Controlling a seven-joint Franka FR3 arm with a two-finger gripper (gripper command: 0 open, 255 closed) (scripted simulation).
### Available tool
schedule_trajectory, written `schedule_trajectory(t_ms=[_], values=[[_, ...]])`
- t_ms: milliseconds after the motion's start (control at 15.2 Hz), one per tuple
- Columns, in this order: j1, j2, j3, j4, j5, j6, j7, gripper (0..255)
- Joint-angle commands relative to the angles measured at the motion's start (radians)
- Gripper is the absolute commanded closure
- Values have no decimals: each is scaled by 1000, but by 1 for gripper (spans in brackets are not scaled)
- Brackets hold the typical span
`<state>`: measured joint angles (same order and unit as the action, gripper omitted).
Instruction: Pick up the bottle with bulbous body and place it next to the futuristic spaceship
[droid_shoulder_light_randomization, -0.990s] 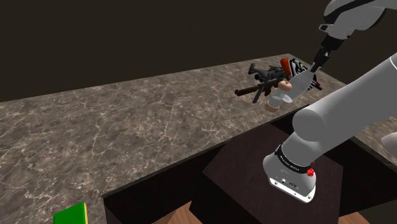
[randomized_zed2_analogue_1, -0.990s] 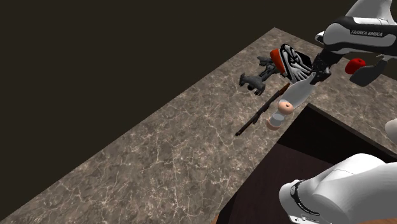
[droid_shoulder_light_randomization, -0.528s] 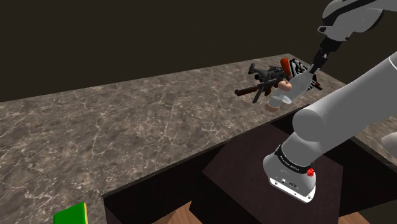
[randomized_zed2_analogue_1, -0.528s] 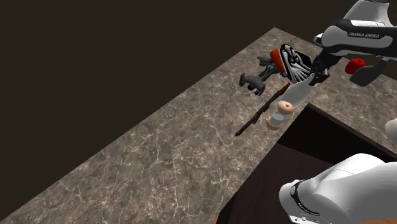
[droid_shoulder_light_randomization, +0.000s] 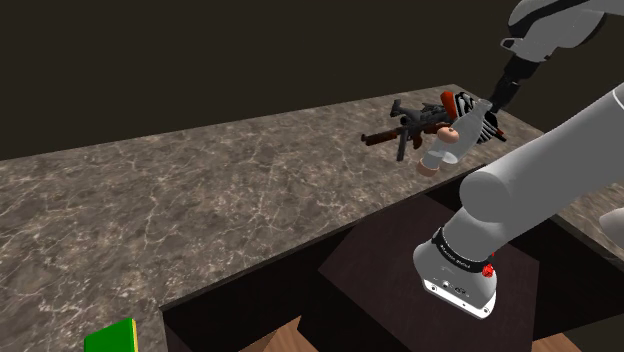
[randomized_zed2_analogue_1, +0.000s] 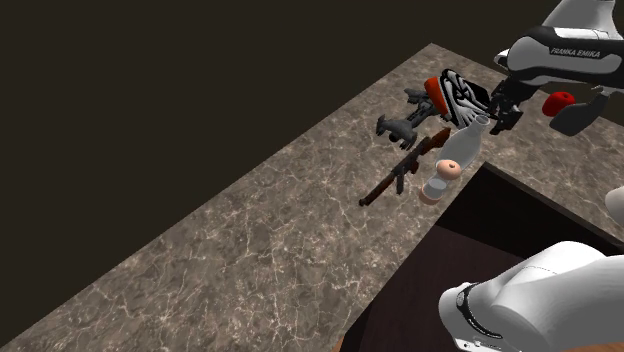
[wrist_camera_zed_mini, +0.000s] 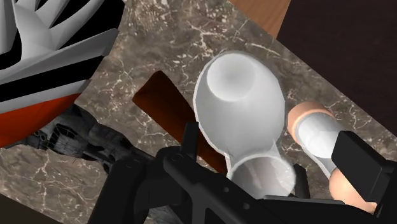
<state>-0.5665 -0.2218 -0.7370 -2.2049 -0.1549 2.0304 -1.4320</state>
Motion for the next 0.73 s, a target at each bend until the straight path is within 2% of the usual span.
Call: schedule_trajectory(t_ms=[0,132,660], values=[[-1,-16,8,36,-7,-50,5,0],[-1,-33,19,84,-12,-112,10,0],[-1,-33,19,84,-12,-112,10,0]])
